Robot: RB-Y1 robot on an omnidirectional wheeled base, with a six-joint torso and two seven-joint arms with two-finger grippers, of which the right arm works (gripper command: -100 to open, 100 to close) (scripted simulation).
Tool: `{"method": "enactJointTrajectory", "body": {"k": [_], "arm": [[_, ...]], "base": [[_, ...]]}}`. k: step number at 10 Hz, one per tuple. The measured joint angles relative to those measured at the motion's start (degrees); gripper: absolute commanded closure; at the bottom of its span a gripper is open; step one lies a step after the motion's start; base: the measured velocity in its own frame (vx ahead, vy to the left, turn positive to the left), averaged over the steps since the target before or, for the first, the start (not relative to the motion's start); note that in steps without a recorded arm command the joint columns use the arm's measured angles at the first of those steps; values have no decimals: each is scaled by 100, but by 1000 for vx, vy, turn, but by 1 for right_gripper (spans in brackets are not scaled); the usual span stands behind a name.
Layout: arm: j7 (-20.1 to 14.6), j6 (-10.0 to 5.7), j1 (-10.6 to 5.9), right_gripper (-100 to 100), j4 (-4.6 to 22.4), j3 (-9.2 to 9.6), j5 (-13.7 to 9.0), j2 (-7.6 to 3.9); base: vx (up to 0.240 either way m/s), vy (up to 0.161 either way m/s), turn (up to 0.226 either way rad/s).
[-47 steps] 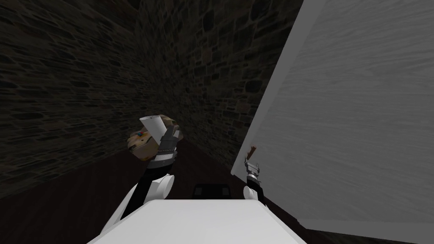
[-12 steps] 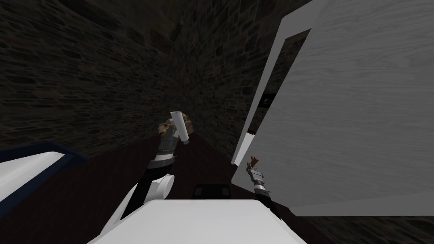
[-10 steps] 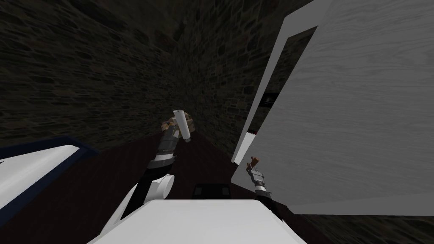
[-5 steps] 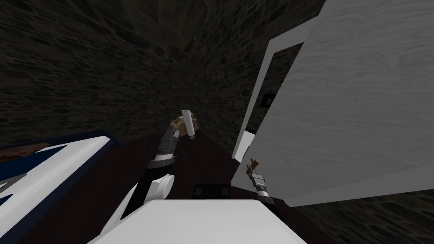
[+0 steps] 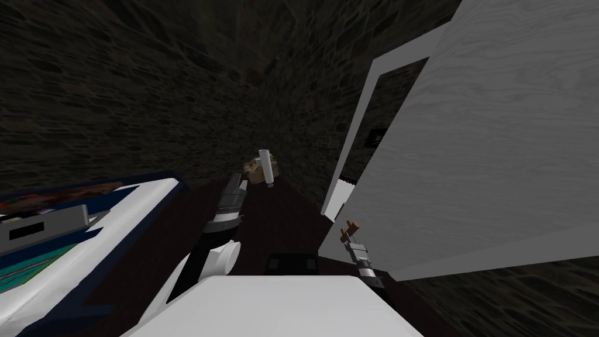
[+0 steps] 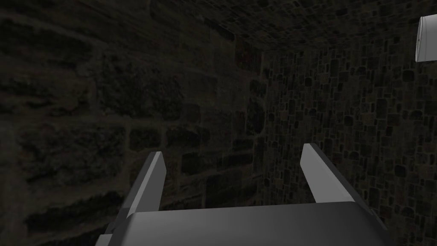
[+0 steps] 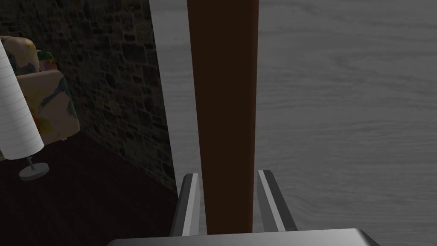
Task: Pull the door open
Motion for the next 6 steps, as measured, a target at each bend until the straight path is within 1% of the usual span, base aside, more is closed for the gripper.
{"method": "enactJointTrajectory", "body": {"k": [2,3,4,6], "arm": [[-119,-117,41,100,55,118,57,-77],[-177,-169,53,100,69,169,82,-127],[-189,-170,63,100,74,189,90,-125],[-254,-237,28,100,142,211,113,-175]], "base": [[-232,-49,123],[-107,-14,28],[-136,-16,117],[-208,-14,140]]}}
